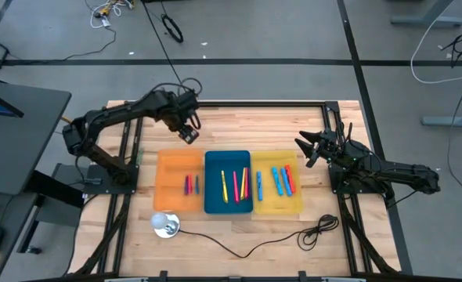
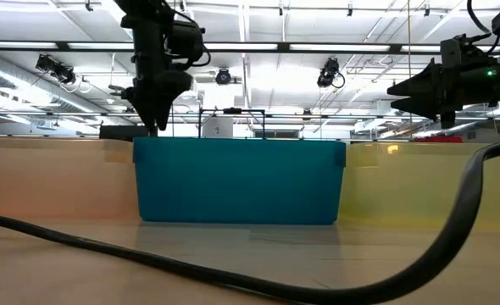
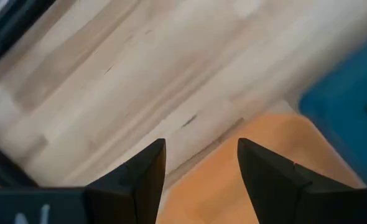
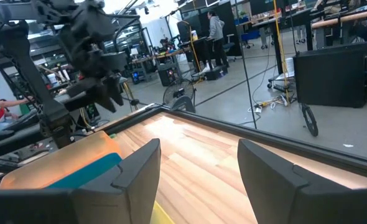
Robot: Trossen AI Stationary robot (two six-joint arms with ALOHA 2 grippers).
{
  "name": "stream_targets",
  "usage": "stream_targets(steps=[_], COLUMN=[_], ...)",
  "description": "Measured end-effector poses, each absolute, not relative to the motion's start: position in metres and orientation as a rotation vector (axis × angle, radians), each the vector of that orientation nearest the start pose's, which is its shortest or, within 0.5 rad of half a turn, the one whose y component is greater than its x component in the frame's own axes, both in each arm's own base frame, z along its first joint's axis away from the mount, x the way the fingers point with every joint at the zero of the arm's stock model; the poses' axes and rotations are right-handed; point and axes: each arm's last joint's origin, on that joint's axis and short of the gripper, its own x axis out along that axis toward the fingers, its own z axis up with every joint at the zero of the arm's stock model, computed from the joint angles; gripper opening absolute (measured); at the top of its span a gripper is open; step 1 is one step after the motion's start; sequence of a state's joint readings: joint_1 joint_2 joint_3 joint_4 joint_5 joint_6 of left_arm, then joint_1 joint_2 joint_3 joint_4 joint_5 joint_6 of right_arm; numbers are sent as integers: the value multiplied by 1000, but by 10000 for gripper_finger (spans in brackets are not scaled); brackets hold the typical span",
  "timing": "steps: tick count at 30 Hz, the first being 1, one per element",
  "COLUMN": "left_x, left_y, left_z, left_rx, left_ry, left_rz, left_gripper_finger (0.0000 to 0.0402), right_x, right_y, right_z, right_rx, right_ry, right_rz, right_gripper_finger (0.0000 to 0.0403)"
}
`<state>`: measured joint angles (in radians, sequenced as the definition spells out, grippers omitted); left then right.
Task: Pick & Place Markers
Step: Put the small green pen into the orange bin
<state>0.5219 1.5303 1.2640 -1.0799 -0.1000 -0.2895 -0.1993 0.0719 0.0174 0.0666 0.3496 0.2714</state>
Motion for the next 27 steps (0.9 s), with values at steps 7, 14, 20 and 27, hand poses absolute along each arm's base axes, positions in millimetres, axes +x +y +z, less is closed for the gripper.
stream_targets(steps=[7, 14, 20, 27], left_x=[230, 225, 218, 205], left_y=[162, 169, 176, 181], left_z=[266, 266, 260, 244], left_rx=[-799, -896, -942, -981], left_ry=[1175, 1132, 1116, 1158], left_rz=[901, 971, 1015, 1056], left_gripper_finger=[204, 204, 204, 204], right_x=[96, 96, 96, 96], right_y=[-29, -29, -29, -29], right_z=[170, 170, 170, 170], right_rx=[265, 265, 265, 265], right_ry=[-87, -87, -87, -87], right_rz=[-544, -545, -545, -544], right_gripper_finger=[215, 215, 215, 215])
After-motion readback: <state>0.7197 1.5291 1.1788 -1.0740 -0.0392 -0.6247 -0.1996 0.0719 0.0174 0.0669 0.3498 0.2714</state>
